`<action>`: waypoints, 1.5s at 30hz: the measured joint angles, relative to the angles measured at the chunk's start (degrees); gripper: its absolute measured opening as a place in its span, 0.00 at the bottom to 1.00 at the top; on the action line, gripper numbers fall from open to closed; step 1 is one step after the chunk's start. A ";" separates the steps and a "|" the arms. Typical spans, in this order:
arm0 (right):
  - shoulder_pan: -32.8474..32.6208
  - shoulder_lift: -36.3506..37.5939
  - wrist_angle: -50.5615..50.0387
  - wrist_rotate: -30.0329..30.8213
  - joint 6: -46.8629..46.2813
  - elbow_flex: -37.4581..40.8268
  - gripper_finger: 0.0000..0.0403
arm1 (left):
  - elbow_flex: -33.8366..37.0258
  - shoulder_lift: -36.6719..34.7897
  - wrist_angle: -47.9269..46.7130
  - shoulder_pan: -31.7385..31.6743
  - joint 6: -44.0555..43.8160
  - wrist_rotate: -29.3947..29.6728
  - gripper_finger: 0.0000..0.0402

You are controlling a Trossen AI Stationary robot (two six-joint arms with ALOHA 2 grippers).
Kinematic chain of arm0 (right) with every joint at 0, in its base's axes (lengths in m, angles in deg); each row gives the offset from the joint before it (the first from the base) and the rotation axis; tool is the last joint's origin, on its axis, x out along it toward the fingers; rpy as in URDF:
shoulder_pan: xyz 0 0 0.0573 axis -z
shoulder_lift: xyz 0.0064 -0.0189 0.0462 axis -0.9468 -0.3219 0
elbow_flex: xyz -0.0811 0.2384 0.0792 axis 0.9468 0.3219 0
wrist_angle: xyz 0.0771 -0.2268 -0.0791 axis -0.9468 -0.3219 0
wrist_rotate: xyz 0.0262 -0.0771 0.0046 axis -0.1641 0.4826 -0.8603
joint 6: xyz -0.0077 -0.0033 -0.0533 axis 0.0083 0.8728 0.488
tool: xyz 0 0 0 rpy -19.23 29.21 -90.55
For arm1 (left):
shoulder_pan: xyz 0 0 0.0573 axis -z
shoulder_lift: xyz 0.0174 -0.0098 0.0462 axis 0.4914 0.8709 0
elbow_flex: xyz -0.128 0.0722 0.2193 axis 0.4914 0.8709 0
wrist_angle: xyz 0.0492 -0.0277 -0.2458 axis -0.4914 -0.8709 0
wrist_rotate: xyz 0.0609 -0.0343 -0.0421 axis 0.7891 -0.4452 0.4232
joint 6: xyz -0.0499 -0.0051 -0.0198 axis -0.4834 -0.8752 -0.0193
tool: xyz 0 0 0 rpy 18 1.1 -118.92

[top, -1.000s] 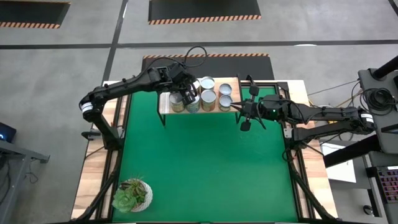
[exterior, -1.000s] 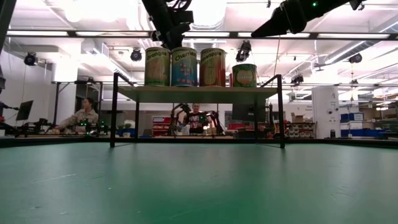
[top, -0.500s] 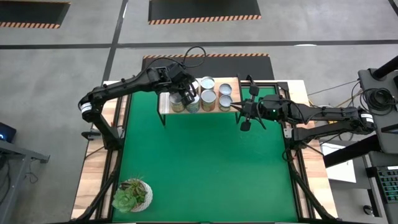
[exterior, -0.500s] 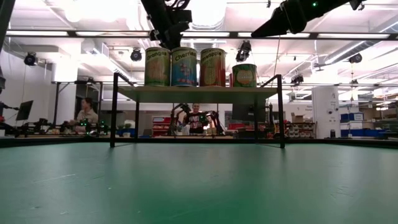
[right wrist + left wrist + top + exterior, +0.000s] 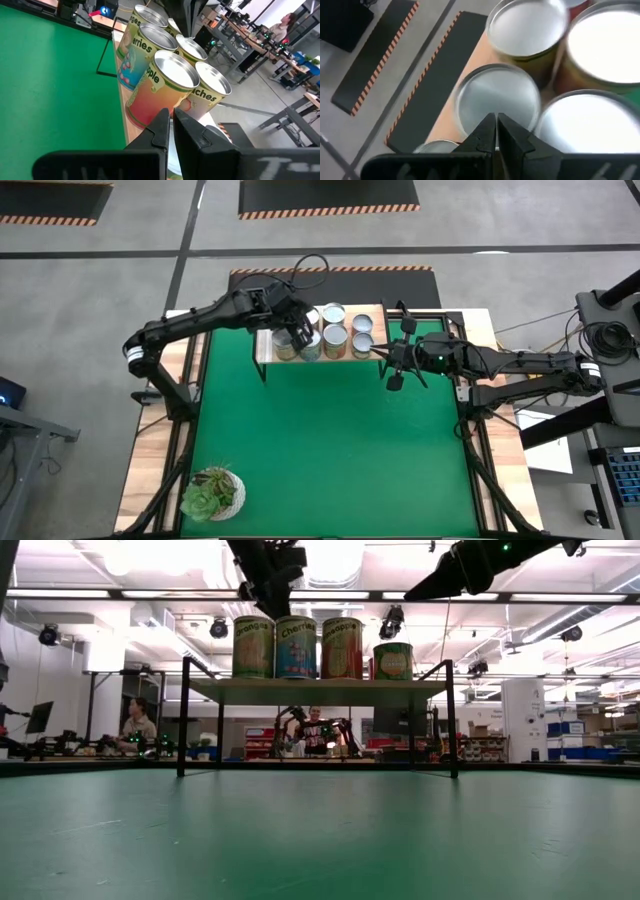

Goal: Pick and place cans onto a shelf
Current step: Adjust the canned goods on the shelf

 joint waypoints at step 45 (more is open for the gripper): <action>18.95 -33.28 -42.29 -5.23 -18.92 -45.07 0.02 | 52.02 -45.27 45.99 35.31 7.85 20.00 0.00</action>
